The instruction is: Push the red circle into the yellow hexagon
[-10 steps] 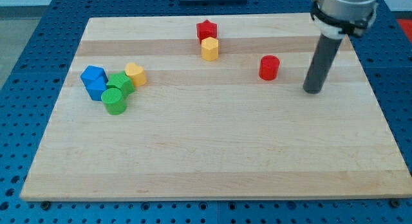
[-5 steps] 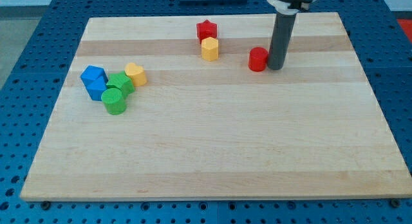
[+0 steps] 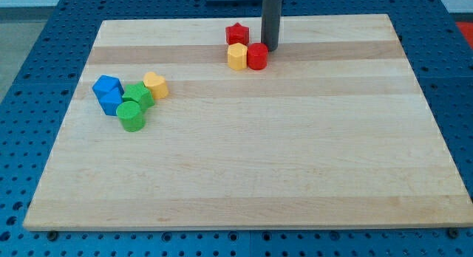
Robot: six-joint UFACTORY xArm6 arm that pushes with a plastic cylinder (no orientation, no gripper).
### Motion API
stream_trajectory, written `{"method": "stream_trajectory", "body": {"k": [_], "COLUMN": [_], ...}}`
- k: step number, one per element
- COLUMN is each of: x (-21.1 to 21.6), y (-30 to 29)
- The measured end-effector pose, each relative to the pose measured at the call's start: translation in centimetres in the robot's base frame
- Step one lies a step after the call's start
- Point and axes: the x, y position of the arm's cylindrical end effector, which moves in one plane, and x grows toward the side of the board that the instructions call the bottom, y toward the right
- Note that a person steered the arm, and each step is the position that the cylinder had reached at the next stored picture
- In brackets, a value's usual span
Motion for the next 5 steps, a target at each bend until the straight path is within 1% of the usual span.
{"method": "stream_trajectory", "body": {"k": [1, 2, 3, 4, 5], "x": [-0.1, -1.2, 2.6, 5.0, 8.3], "y": [0.2, 1.9, 7.2, 6.5, 2.0]}}
